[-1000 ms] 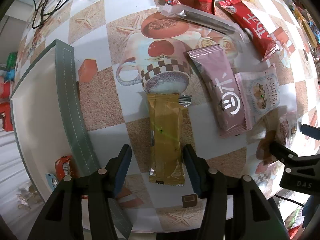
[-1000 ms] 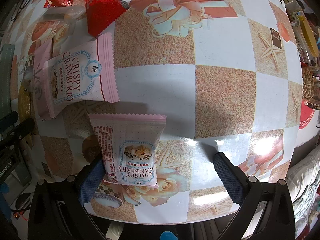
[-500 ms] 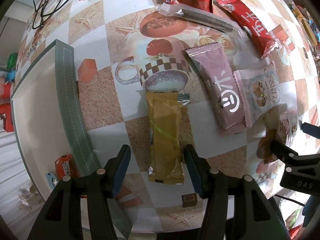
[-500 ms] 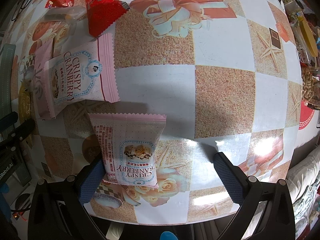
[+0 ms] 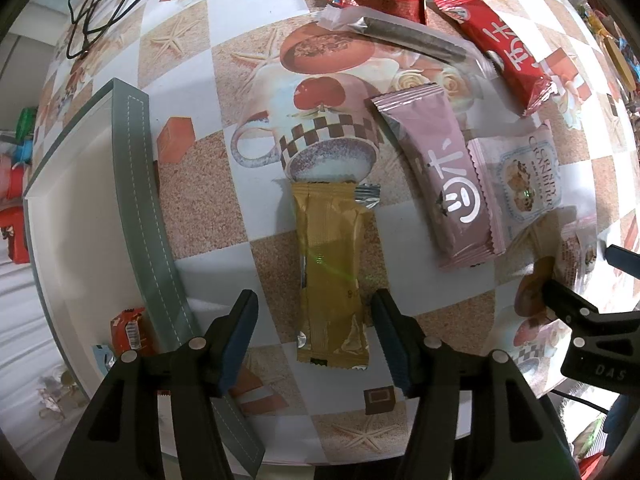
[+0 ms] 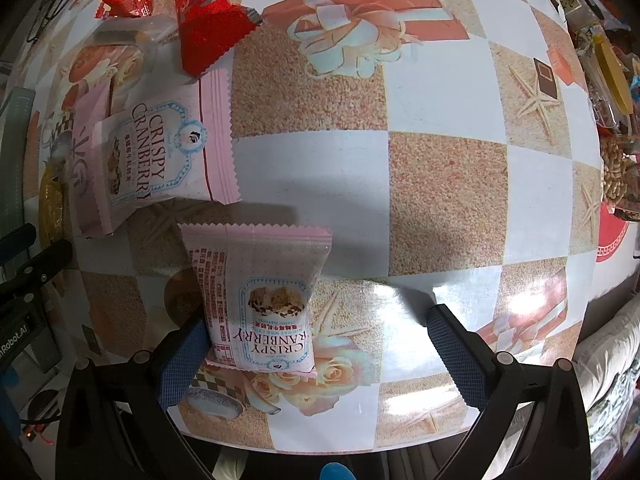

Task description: Organize snacks

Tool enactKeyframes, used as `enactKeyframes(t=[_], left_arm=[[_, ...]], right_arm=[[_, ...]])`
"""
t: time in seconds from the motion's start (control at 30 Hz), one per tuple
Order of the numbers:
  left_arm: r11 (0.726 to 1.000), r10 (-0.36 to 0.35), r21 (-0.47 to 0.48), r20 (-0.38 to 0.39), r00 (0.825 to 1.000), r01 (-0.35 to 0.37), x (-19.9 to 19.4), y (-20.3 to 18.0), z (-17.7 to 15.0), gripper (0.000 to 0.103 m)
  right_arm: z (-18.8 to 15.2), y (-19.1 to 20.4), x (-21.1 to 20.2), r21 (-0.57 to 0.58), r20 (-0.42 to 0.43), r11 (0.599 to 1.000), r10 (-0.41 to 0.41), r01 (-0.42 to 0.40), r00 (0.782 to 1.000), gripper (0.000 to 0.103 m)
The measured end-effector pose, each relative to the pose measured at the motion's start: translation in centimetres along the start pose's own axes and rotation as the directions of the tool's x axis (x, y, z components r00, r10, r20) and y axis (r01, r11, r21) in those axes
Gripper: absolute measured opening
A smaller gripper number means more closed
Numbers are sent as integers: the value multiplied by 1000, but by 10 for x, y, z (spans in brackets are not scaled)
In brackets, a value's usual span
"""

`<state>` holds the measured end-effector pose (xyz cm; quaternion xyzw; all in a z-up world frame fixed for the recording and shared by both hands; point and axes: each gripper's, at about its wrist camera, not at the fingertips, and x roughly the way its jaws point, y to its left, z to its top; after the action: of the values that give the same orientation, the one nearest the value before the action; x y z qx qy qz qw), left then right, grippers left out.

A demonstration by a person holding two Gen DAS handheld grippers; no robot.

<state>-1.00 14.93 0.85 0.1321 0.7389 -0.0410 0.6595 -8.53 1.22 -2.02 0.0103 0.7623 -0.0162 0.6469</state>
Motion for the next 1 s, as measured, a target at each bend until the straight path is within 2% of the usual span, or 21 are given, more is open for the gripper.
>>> enactKeyframes(t=[1.0], left_arm=[[1000,1,-3,-1,1000,-1,1,1,0,68]], right_arm=[[1,0,-1,-1,7,1000,-1,1,1000,103]])
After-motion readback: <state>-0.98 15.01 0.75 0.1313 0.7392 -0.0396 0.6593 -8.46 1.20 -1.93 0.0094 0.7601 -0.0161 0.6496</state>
